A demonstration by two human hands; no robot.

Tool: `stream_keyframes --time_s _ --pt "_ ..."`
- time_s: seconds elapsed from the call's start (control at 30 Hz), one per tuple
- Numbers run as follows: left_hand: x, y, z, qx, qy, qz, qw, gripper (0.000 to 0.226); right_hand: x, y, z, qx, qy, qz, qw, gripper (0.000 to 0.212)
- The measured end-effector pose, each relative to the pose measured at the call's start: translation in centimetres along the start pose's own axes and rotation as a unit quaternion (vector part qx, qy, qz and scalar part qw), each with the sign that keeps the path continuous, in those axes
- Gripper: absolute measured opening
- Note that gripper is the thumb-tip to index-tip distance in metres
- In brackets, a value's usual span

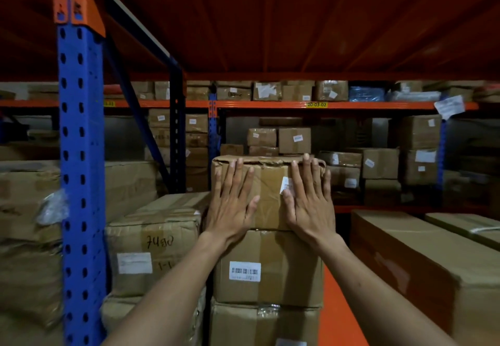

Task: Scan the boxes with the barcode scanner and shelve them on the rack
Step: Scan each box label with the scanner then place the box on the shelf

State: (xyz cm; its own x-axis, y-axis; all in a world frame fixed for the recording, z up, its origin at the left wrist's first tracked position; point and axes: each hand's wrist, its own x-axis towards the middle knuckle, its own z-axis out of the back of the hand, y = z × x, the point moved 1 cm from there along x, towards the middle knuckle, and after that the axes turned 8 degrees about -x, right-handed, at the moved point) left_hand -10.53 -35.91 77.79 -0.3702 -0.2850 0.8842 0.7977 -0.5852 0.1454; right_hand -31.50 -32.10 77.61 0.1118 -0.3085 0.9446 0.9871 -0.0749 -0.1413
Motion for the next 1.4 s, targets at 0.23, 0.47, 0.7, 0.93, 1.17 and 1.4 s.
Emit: stream_keyframes --time_s 0.23,0.47,0.7,0.93,1.17,1.4 --pt "-5.3 -2.2 -1.2 -0.033 0.047 0.063 0.996 0.07 -6.6 0.4 1.0 -0.002 0.117 -0.007 0.993 0.073" --pt "-17.3 -6.6 -4.0 -0.101 0.114 0.108 0.982 0.072 -16.4 -1.7 3.7 0.02 0.211 -0.007 0.977 0.071" --pt "-29.7 -20.5 -5.0 -0.291 0.171 0.133 0.932 0.053 -32.6 -7.2 11.2 0.043 0.339 -0.119 0.932 0.064" --pt "-41.4 -35.1 -3.5 -0.409 0.396 0.207 0.795 0.048 -48.7 -15.4 22.1 0.028 0.542 -0.342 0.767 0.056" --pt "-49.8 -48.1 -3.2 -0.412 0.547 0.23 0.692 0.074 -61.8 -22.9 28.0 0.023 0.65 -0.407 0.641 0.062" --pt "-56.4 -59.2 -5.0 -0.387 0.604 0.289 0.634 0.07 -71.7 -25.9 27.4 0.075 0.698 -0.415 0.579 0.074"
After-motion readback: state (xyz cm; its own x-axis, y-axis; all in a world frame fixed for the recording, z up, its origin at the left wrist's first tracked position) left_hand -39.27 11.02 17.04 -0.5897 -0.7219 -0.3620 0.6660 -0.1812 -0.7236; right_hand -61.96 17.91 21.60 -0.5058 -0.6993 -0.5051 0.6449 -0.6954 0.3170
